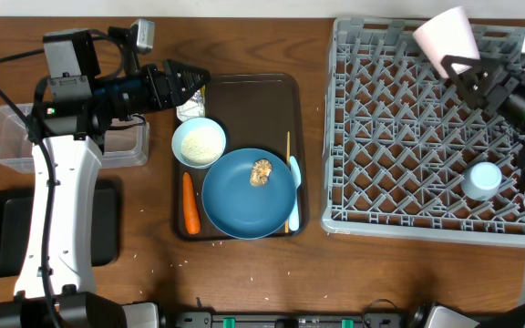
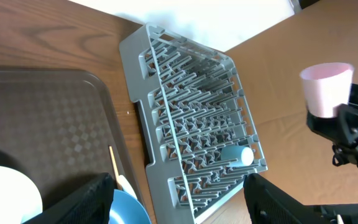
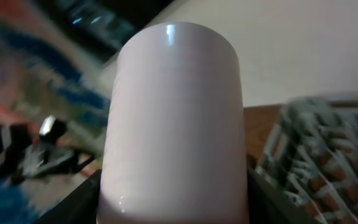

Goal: Sort waste into correct bins and load items into the dishwasher rack
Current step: 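Place the pink cup in the rack beside the blue cup with the right gripper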

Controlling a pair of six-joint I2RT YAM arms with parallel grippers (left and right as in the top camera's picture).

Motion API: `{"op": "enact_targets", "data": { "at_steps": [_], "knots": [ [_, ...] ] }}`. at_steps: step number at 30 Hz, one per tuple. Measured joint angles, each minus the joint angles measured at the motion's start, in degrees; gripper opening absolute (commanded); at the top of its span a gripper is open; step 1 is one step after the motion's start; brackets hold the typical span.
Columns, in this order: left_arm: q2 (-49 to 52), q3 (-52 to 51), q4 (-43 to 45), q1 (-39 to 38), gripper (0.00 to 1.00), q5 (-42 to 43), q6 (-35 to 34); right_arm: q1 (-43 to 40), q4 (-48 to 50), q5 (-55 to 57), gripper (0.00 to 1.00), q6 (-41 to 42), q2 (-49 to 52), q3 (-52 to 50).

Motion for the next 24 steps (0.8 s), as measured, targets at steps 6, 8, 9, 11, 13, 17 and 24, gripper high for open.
{"op": "enact_targets", "data": {
  "at_steps": [6, 8, 9, 11, 13, 17, 24],
  "knots": [
    [0.0, -0.02, 0.0, 0.0, 0.69, -0.02, 0.02, 0.0, -14.4, 13.4, 0.46, -2.27, -0.15, 0.04],
    [0.0, -0.02, 0.0, 0.0, 0.68, 0.0, 0.02, 0.02, -20.61, 19.02, 0.46, -4.02, -0.2, 0.11],
    [0.0, -0.02, 0.0, 0.0, 0.69, 0.0, 0.02, 0.07, -23.87, 22.01, 0.45, -5.05, -0.2, 0.11],
    [0.0, 0.0, 0.02, 0.0, 0.69, 0.0, 0.04, 0.11, -30.18, 28.02, 0.46, -7.28, -0.2, 0.26],
    [0.0, -0.02, 0.0, 0.0, 0.69, 0.0, 0.09, 0.11, -36.09, 33.11, 0.47, -9.27, -0.2, 0.92],
    [0.0, -0.02, 0.0, 0.0, 0.68, 0.0, 0.15, 0.13, -50.29, 43.41, 0.48, -12.15, -0.2, 6.91],
    [0.0, -0.02, 0.0, 0.0, 0.69, 0.0, 0.17, 0.04, -60.92, 52.78, 0.48, -14.56, -0.85, 17.53]
  ]
}}
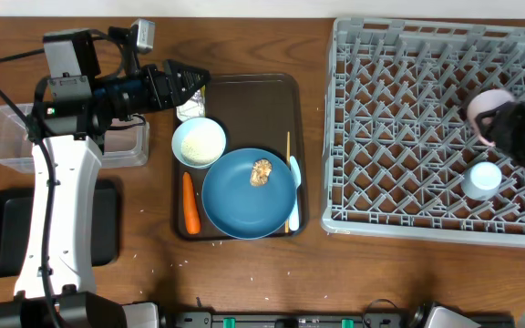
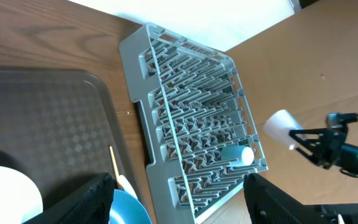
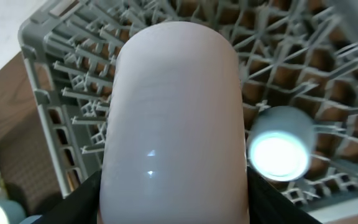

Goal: Sort waste into correct bins and load items into the dishwasher rack
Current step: 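Place the pink cup in the rack beside the blue cup with the right gripper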

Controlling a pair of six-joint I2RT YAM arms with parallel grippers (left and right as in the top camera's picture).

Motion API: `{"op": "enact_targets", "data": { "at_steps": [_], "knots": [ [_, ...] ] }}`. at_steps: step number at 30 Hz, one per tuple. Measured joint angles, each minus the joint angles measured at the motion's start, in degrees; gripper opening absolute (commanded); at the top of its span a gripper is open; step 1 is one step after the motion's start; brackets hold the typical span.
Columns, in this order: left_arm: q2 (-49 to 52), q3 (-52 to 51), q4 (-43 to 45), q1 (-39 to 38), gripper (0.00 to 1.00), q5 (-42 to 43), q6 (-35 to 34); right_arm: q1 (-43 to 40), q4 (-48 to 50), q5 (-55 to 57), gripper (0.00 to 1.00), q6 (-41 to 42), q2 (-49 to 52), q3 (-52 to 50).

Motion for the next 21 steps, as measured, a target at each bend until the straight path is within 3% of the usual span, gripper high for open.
{"op": "enact_targets", "data": {
  "at_steps": [8, 21],
  "knots": [
    [0.0, 0.0, 0.0, 0.0, 0.69, 0.0, 0.0, -4.68, -2.91, 1.73, 0.46, -0.83, 5.73, 0.39],
    [0.0, 0.0, -0.26, 0.0, 0.69, 0.0, 0.0, -5.92, 2.34, -2.21, 0.48, -0.09, 20.52, 0.37]
  ]
}}
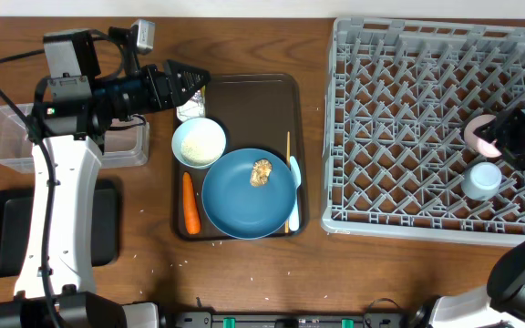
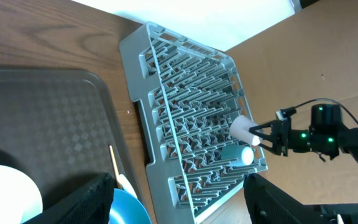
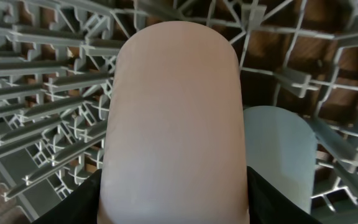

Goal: Sort waste into correct bins and load items into the dishwasher rack
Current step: 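Place the pink cup in the rack beside the blue cup with the right gripper, then move the left gripper toward the rice bowl and right gripper back over the tray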

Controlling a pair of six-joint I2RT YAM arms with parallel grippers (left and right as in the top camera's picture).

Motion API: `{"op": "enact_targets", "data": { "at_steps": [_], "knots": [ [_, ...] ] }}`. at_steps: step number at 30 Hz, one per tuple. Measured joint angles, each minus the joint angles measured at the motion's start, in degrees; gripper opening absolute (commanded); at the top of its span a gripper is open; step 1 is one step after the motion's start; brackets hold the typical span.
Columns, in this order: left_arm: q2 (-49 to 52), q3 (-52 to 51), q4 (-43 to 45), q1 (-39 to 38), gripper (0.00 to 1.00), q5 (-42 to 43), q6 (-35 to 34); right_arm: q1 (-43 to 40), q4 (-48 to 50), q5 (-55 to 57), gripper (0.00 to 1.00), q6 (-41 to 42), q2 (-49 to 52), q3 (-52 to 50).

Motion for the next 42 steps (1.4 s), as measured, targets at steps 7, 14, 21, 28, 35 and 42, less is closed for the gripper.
{"op": "enact_targets", "data": {
  "at_steps": [7, 14, 21, 28, 35, 42],
  "knots": [
    [0.0, 0.0, -0.02, 0.0, 0.68, 0.0, 0.0, -0.02, -0.04, -0.44, 0.99, 1.88, 0.5, 0.02],
    [0.0, 0.0, -0.09, 0.0, 0.69, 0.0, 0.0, -1.25, -2.54, 0.31, 0.99, 3.28, 0.9, 4.66],
    [0.0, 0.0, -0.57, 0.0, 0.68, 0.0, 0.0, -1.14, -10.05, -5.64, 0.99, 1.03, 0.87, 20.06],
    [-0.22, -0.02, -7.15, 0.76, 0.68, -3.37, 1.55, 1.86, -9.25, -16.76, 0.99, -0.92, -2.32, 23.15],
    [-4.39, -0.35, -22.27, 1.22, 0.7, -25.29, 2.95, 12.31, -9.99, -19.43, 0.99, -6.75, -5.97, 23.17],
    [-4.09, -0.35, -29.38, -0.22, 0.75, -41.57, 3.37, 32.76, -6.36, -9.6, 0.99, -9.7, -6.84, 23.23]
  ]
}}
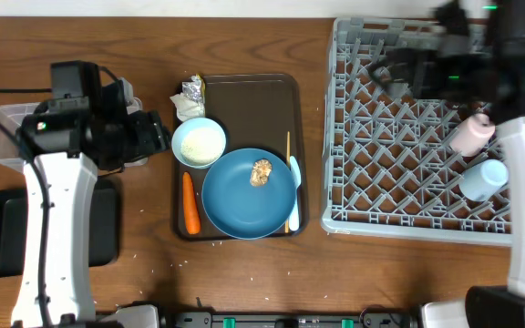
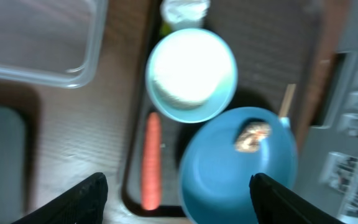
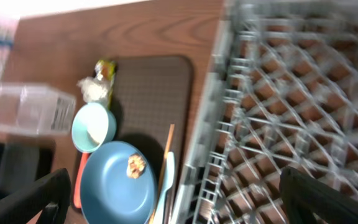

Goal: Sort waste into correct bins and load items into the dishwasher rack
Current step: 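Move the left gripper toward the rice bowl and right gripper back over the tray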

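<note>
A pink cup [image 1: 472, 135] lies in the grey dishwasher rack [image 1: 427, 221], just above a pale blue cup [image 1: 483, 178]. My right gripper [image 1: 386, 71] hangs open and empty over the rack's far left part; in the right wrist view its gripper [image 3: 174, 180] looks toward the tray. A brown tray [image 1: 249, 100] holds a blue plate [image 1: 244, 200] with a food scrap [image 1: 261, 171], a small bowl [image 1: 199, 141], a carrot [image 1: 190, 202], a chopstick [image 1: 288, 150], a blue spoon [image 1: 293, 196] and crumpled wrappers [image 1: 190, 96]. My left gripper [image 2: 179, 190] is open above the bowl [image 2: 191, 73] and carrot [image 2: 150, 158].
A clear plastic container [image 1: 7, 137] sits at the left edge, with a black bin [image 1: 3, 232] in front of it. The rack fills the right side of the wooden table. Crumbs lie near the tray's front edge.
The right gripper let go of the pink cup, which now lies in the rack by the blue cup, and stands over the rack's far left. The left gripper now points down over the tray's left side.
The right gripper held the pink cup high over the rack's far right corner. Then it held it lower over the rack's right side, then down among the tines beside the blue cup. Now the cup rests there and both grippers are empty.
</note>
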Controlling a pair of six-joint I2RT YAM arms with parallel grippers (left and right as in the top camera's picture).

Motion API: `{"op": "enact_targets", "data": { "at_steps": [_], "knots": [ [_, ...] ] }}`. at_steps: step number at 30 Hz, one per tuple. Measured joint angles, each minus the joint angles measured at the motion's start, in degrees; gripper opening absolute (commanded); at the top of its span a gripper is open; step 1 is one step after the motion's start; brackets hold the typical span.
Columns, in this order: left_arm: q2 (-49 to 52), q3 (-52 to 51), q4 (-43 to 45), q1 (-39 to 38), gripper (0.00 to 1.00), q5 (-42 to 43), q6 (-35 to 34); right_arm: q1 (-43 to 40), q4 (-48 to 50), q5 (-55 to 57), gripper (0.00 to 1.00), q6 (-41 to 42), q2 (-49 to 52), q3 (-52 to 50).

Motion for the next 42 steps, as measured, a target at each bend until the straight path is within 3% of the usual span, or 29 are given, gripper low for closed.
{"op": "enact_targets", "data": {
  "at_steps": [6, 10, 13, 20, 29, 42],
  "knots": [
    [5.81, -0.04, -2.01, -1.51, 0.75, -3.58, -0.13, 7.34, 2.38, 3.43, 0.99, -0.31, 0.0, 0.04],
    [9.88, -0.07, -2.14, -3.26, 0.73, -7.08, -2.47, 8.13, 1.73, 6.36, 0.99, 1.16, 0.0, 0.0],
    [12.92, -0.09, -1.09, -4.74, 0.64, -9.51, -5.03, 8.2, 1.77, 7.63, 0.99, 1.88, 0.0, -0.74],
    [20.65, -0.15, 3.08, -8.9, 0.63, -11.54, -9.22, 8.37, 1.97, 8.76, 0.99, 2.08, 0.07, -5.31],
    [21.38, -0.2, 0.87, -12.57, 0.63, -12.15, -10.64, 8.79, 3.04, 8.11, 0.99, 1.05, 0.11, -12.26],
    [20.61, -0.2, -3.72, -15.82, 0.63, -14.01, -8.9, 17.44, 10.58, 7.15, 0.95, -2.8, 0.28, -19.34]
  ]
}}
